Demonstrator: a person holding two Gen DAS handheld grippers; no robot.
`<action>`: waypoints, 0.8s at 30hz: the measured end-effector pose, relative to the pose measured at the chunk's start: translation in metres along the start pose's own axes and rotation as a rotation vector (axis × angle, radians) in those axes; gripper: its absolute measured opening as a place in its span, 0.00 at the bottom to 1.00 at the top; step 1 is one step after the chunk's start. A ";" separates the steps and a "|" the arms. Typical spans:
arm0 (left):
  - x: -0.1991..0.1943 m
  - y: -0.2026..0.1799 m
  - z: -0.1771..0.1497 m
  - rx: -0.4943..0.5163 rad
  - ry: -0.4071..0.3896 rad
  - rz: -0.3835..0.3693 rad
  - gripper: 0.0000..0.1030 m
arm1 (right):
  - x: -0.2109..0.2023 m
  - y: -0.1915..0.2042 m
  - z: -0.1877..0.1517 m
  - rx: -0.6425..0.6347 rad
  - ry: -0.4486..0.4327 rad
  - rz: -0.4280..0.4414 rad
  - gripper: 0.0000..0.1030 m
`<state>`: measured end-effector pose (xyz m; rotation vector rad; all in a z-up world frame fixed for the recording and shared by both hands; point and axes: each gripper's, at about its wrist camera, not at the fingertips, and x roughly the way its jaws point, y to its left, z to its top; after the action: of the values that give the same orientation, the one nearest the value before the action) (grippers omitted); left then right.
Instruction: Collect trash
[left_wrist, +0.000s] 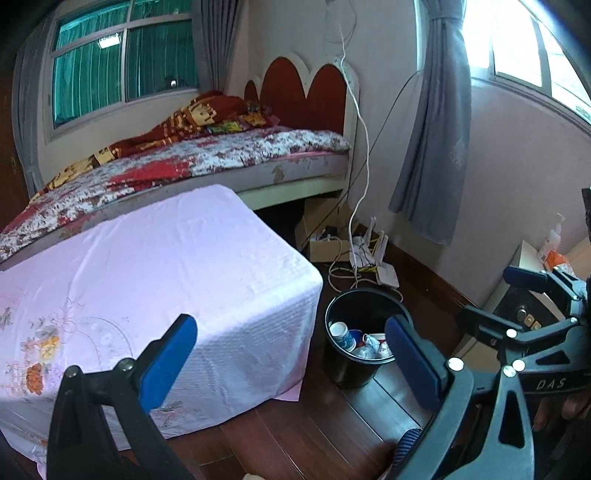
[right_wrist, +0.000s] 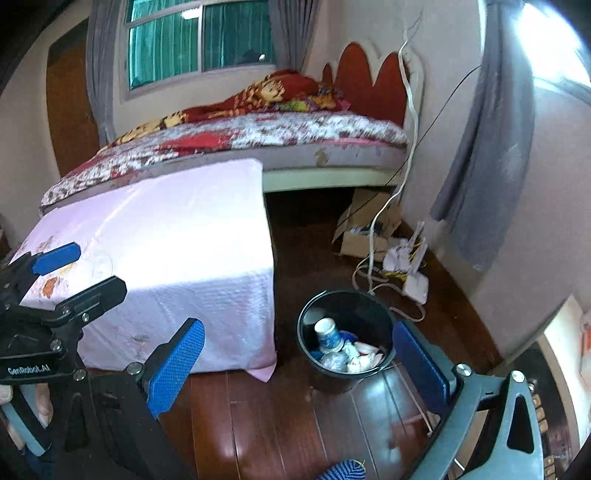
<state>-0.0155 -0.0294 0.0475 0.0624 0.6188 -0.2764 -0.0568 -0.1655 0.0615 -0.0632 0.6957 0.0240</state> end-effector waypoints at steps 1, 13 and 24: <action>-0.003 -0.001 0.000 0.005 -0.006 0.000 0.99 | -0.006 0.002 0.000 0.000 -0.011 -0.004 1.00; -0.016 -0.004 -0.001 0.017 -0.040 0.010 0.99 | -0.046 0.001 -0.002 0.009 -0.117 -0.072 1.00; -0.016 -0.004 0.001 0.020 -0.044 0.017 0.99 | -0.043 0.001 -0.002 0.003 -0.108 -0.067 1.00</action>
<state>-0.0284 -0.0297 0.0573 0.0805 0.5716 -0.2673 -0.0911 -0.1645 0.0872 -0.0817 0.5852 -0.0375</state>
